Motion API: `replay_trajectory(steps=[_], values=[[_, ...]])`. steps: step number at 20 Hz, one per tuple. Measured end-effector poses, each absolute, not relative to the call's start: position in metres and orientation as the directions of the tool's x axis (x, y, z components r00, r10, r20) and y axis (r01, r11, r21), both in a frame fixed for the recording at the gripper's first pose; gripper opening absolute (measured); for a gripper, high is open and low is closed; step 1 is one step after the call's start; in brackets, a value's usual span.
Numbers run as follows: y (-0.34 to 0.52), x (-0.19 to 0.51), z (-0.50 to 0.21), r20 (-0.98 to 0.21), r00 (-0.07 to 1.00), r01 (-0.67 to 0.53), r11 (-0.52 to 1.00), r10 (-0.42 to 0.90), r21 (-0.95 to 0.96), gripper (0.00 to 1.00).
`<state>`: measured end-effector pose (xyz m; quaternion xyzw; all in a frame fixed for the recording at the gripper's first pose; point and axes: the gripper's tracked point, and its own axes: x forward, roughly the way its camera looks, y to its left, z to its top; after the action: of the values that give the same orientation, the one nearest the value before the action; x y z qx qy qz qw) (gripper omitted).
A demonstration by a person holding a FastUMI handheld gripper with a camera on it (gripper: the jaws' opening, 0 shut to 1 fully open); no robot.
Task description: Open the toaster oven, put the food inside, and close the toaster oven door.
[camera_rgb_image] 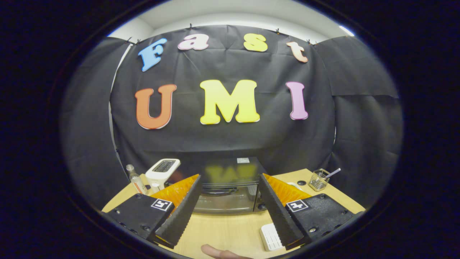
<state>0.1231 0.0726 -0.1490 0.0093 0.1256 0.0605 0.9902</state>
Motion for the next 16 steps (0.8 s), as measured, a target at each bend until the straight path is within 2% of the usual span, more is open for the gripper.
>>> replay_trajectory(steps=[6, 10, 15, 16], values=[[0.049, 0.045, -0.04, -0.029, 0.992, -0.124, 0.992, 0.124, 0.009, 1.0], [0.035, -0.011, 0.0, 0.071, 0.991, -0.113, 0.992, 0.117, -0.058, 1.0], [0.03, -0.065, -0.018, 0.107, 0.987, -0.117, 0.991, 0.124, -0.064, 1.0], [0.032, -0.074, -0.024, 0.114, 0.981, -0.148, 0.986, 0.157, -0.081, 1.0]])
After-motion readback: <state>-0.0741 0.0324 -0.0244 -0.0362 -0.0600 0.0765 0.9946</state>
